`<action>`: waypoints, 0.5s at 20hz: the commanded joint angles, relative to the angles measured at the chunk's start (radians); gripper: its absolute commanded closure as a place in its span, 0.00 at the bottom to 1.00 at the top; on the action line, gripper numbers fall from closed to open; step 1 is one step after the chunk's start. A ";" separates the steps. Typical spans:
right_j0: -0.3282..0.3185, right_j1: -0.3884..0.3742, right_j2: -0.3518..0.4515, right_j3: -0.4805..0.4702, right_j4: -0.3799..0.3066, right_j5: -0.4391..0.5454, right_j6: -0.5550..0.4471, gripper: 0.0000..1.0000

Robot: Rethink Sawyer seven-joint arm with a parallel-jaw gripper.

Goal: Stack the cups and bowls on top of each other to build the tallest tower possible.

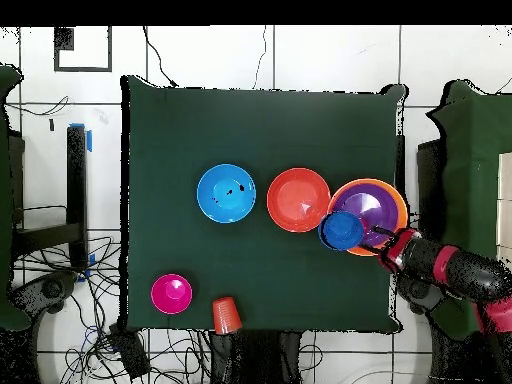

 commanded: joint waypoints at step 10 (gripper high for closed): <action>0.009 -0.357 0.089 0.037 0.064 -0.049 0.122 0.00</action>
